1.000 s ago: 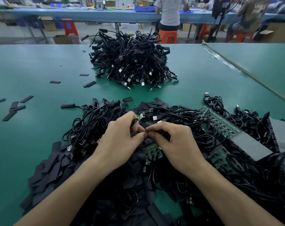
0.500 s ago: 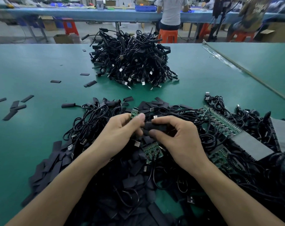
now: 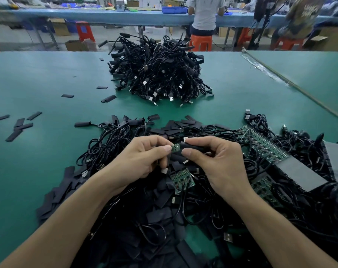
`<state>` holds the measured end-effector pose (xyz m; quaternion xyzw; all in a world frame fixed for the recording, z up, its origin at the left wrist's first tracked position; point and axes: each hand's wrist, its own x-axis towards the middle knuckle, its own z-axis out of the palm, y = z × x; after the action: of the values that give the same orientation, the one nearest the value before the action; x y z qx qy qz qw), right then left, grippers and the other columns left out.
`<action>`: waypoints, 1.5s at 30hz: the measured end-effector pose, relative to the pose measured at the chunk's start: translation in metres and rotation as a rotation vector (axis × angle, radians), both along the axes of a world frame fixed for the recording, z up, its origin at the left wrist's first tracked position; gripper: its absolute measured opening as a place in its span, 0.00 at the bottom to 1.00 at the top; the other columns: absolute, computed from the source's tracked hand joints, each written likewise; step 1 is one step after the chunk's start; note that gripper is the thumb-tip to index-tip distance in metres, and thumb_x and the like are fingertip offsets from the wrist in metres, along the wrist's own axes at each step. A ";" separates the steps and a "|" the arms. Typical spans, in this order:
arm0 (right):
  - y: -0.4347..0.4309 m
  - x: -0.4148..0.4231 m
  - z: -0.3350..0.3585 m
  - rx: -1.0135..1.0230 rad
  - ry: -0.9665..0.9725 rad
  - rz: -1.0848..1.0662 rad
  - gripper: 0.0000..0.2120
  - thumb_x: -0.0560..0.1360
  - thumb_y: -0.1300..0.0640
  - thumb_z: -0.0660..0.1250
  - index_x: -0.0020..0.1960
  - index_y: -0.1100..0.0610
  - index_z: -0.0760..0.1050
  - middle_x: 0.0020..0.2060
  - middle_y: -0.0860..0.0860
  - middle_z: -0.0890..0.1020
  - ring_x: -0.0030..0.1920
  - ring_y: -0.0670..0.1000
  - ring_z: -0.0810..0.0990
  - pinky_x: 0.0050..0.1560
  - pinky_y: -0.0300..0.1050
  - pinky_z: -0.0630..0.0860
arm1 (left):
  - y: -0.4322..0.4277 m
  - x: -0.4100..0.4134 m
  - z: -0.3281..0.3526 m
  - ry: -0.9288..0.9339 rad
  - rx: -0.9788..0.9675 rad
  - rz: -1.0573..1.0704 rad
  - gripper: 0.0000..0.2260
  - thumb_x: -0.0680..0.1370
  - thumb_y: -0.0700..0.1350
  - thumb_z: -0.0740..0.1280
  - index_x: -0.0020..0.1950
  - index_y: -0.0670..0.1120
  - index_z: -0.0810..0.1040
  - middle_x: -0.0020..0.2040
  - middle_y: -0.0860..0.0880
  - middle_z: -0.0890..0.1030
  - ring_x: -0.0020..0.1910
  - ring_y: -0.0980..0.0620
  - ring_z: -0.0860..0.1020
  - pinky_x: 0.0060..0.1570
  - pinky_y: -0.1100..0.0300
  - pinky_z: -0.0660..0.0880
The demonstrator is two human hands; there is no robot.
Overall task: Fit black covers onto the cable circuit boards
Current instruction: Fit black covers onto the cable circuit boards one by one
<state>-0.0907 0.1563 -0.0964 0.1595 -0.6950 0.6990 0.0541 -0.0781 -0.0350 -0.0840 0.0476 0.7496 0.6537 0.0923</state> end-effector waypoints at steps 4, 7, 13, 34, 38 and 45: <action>0.000 -0.001 0.000 0.065 0.035 -0.013 0.12 0.66 0.61 0.79 0.44 0.46 0.84 0.39 0.44 0.87 0.40 0.44 0.86 0.40 0.34 0.80 | 0.000 0.000 0.000 -0.011 0.018 0.055 0.11 0.82 0.41 0.63 0.49 0.46 0.85 0.28 0.51 0.71 0.22 0.59 0.61 0.20 0.69 0.57; 0.001 -0.003 -0.001 0.103 0.031 -0.039 0.13 0.67 0.62 0.79 0.43 0.45 0.84 0.39 0.44 0.87 0.41 0.45 0.85 0.44 0.39 0.82 | -0.002 -0.002 0.000 -0.035 0.076 0.100 0.11 0.82 0.40 0.62 0.49 0.44 0.85 0.26 0.53 0.68 0.22 0.59 0.60 0.20 0.68 0.57; 0.000 -0.001 -0.002 0.123 0.016 -0.005 0.11 0.66 0.60 0.79 0.45 0.47 0.84 0.40 0.45 0.87 0.41 0.46 0.86 0.44 0.41 0.82 | -0.002 -0.001 0.000 -0.056 0.066 0.082 0.13 0.81 0.41 0.63 0.44 0.48 0.86 0.25 0.54 0.64 0.22 0.58 0.59 0.20 0.68 0.56; 0.001 -0.001 -0.004 0.240 0.040 0.051 0.12 0.68 0.63 0.79 0.46 0.47 0.84 0.39 0.41 0.86 0.42 0.41 0.84 0.45 0.30 0.76 | -0.009 -0.003 -0.003 -0.072 -0.014 -0.021 0.11 0.82 0.44 0.64 0.49 0.49 0.86 0.26 0.54 0.66 0.23 0.58 0.60 0.22 0.68 0.57; 0.002 -0.002 -0.005 0.245 0.048 0.049 0.10 0.69 0.61 0.79 0.46 0.48 0.85 0.40 0.42 0.86 0.43 0.42 0.85 0.46 0.33 0.77 | -0.009 -0.003 -0.004 -0.030 0.006 -0.056 0.09 0.82 0.44 0.64 0.52 0.51 0.85 0.26 0.54 0.68 0.23 0.59 0.61 0.22 0.69 0.58; 0.002 -0.001 -0.006 0.222 0.028 0.108 0.12 0.68 0.59 0.80 0.49 0.48 0.85 0.42 0.43 0.87 0.45 0.42 0.85 0.48 0.33 0.77 | -0.010 -0.002 -0.004 -0.037 0.089 -0.110 0.06 0.76 0.51 0.71 0.41 0.52 0.77 0.27 0.49 0.74 0.22 0.57 0.62 0.21 0.68 0.59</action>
<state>-0.0921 0.1582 -0.1025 0.2116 -0.7577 0.6172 0.0082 -0.0805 -0.0447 -0.0876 0.0808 0.7144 0.6809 0.1397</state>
